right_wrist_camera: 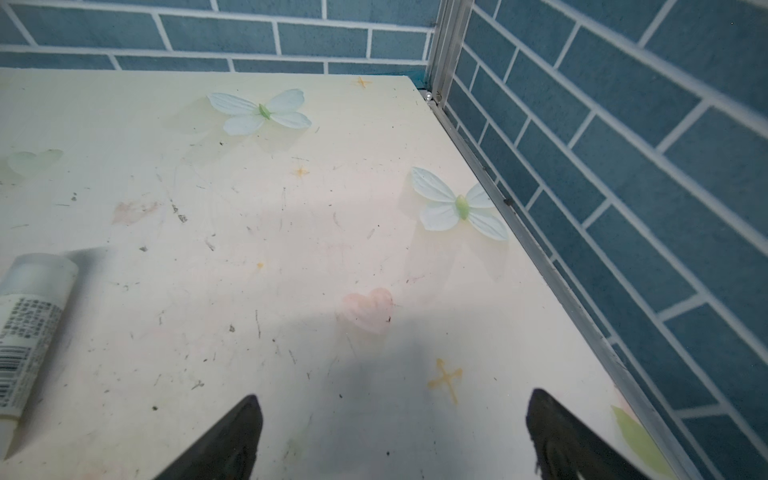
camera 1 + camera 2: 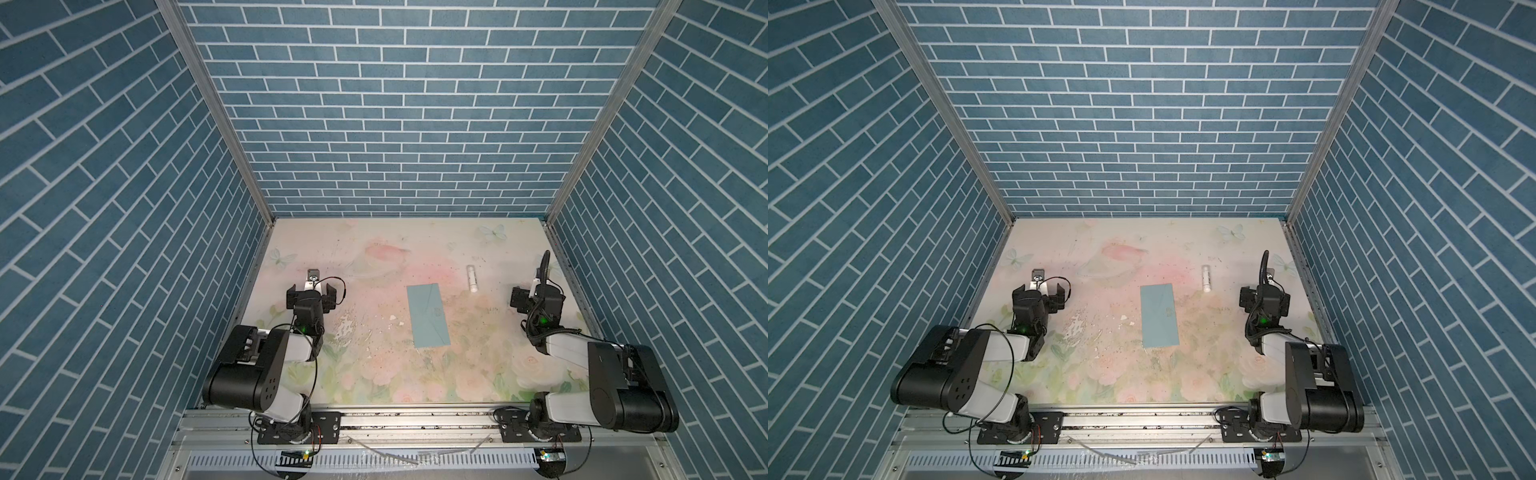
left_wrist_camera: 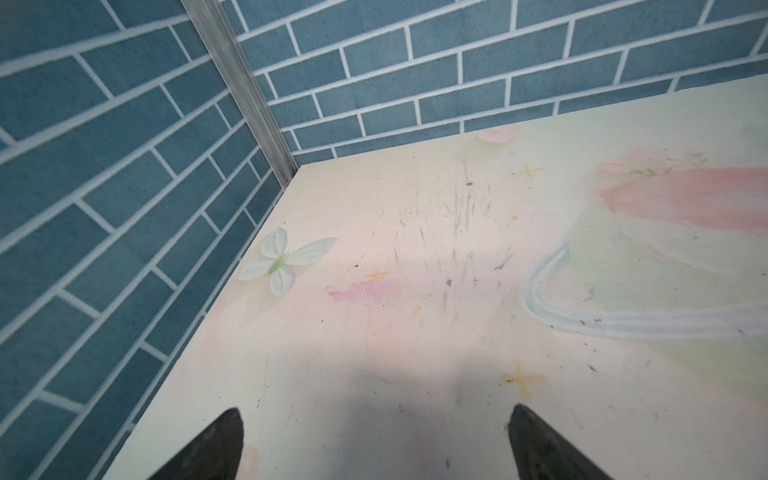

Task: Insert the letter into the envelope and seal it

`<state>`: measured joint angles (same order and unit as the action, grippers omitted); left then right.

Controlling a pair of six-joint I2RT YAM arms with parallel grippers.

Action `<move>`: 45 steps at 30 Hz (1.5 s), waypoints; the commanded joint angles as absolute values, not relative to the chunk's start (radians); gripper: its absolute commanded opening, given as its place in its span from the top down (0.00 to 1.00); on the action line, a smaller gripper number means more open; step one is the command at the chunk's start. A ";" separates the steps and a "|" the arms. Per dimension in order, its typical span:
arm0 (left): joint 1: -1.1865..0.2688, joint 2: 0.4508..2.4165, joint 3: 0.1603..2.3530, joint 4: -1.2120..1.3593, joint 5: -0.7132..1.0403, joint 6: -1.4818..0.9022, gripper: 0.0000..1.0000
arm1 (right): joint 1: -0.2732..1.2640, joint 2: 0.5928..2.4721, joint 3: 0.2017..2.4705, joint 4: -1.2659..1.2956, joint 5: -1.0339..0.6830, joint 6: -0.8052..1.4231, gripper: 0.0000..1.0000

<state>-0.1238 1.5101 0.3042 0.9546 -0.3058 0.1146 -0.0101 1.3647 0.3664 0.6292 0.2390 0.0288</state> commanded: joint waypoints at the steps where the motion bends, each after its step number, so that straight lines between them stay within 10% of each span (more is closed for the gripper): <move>1: -0.114 1.506 0.347 0.907 -0.267 0.094 0.00 | -0.047 1.342 0.386 0.662 0.140 0.047 0.02; 13: -0.091 1.515 0.371 0.876 -0.238 0.083 0.00 | -0.055 1.546 0.296 1.069 0.029 0.067 0.03; 45: -0.077 1.514 0.380 0.856 -0.211 0.075 0.00 | -0.055 1.544 0.403 0.850 -0.046 0.041 0.01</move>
